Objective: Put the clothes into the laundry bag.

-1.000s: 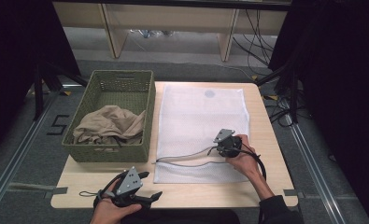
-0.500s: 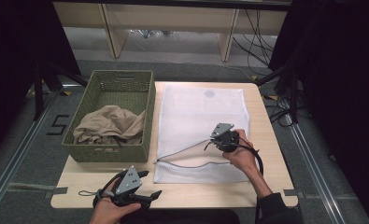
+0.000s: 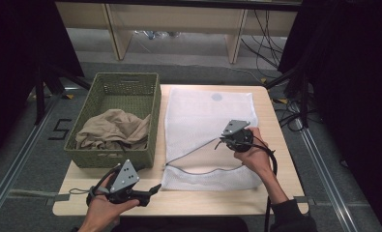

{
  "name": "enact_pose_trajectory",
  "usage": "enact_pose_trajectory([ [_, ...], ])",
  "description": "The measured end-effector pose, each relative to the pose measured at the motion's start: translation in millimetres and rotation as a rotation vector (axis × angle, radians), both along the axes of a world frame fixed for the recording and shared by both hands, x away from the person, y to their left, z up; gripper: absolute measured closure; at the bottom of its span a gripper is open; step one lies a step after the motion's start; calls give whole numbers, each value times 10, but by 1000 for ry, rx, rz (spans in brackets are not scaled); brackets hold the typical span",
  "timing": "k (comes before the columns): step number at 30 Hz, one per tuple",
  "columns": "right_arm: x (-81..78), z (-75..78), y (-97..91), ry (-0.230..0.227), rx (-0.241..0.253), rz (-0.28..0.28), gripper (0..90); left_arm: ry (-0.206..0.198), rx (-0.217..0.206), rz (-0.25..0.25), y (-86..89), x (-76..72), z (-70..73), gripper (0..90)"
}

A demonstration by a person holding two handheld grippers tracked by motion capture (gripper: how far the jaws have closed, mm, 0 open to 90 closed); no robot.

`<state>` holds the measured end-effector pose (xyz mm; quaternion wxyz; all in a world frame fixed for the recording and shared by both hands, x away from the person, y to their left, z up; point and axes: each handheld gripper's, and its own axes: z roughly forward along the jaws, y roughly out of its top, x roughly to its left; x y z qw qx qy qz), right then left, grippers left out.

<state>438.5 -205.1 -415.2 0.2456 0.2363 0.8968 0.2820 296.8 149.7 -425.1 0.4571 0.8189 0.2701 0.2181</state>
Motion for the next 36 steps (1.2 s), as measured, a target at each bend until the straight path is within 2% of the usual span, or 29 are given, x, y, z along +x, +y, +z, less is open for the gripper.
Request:
enact_pose_trajectory([
  [1, 0, 0, 0, 0, 0, 0, 893, 0, 0, 0, 0, 0, 0, 213],
  [2, 4, 17, -8, -4, 0, 8, 893, -12, 7, 17, 50, 55, 114, 212],
  [3, 4, 17, -8, -4, 0, 8, 893, -12, 7, 17, 50, 55, 114, 212],
  [5, 5, 38, -17, -8, -1, 12, 893, -8, 55, 34, 126, 147, 273, 207],
  [7, 1, 40, -14, -6, 1, 10, 893, -7, 75, 38, 159, 193, 325, 208],
  [9, 3, 39, -10, -12, -6, 24, 893, -3, 116, 77, 245, 301, 424, 212],
  [10, -5, 40, 1, -3, -4, 20, 893, 11, 149, 109, 355, 435, 527, 216],
  [11, -5, 40, 1, -3, -4, 20, 893, 11, 149, 109, 355, 435, 527, 223],
  [12, 0, 35, 0, -7, -11, 29, 893, 19, 168, 130, 414, 512, 577, 223],
  [13, -5, 30, 5, -6, -7, 19, 893, 66, 192, 196, 526, 664, 655, 219],
  [14, -5, 30, 5, -6, -7, 19, 893, 66, 192, 196, 526, 664, 655, 221],
  [15, -2, 23, 6, -4, -12, 24, 893, 110, 221, 259, 646, 823, 696, 219],
  [16, -2, 23, 6, -4, -12, 24, 893, 110, 221, 259, 646, 823, 696, 217],
  [18, 6, 14, 6, 2, -20, 37, 893, 125, 228, 288, 767, 1010, 678, 220],
  [19, 10, 1, 9, -1, -26, 41, 893, 177, 222, 346, 873, 1164, 625, 213],
  [21, 3, -4, 16, 7, -23, 36, 892, 194, 219, 357, 906, 1216, 601, 216],
  [22, 3, -6, 17, 8, -24, 37, 892, 209, 252, 366, 971, 1299, 569, 216],
  [23, 0, -9, 16, 11, -24, 32, 892, 238, 250, 391, 995, 1344, 526, 215],
  [24, 0, -14, 16, 17, -25, 31, 893, 244, 251, 392, 1031, 1407, 473, 211],
  [25, 2, -18, 17, 18, -27, 32, 893, 324, 256, 413, 1063, 1499, 382, 203],
  [26, 8, -25, 17, 18, -29, 35, 893, 331, 229, 422, 1049, 1546, 318, 193],
  [27, 21, -31, 15, 10, -40, 49, 893, 378, 251, 429, 1027, 1581, 314, 175],
  [28, 18, -40, 19, 11, -41, 43, 893, 396, 273, 418, 1009, 1629, 307, 168],
  [29, 23, -46, 18, 10, -44, 50, 893, 428, 261, 436, 970, 1646, 292, 156],
  [30, 23, -46, 18, 10, -44, 50, 893, 428, 261, 436, 970, 1646, 292, 142],
  [32, 17, -50, 18, 17, -42, 39, 892, 452, 293, 429, 890, 1740, 273, 141],
  [33, 11, -50, 20, 20, -40, 33, 892, 497, 271, 432, 823, 1820, 250, 84],
  [34, 14, -49, 19, 18, -42, 38, 892, 497, 271, 432, 823, 1820, 250, 19],
  [36, 13, -50, 19, 19, -42, 37, 892, 516, 287, 454, 742, 1885, 199, 0],
])
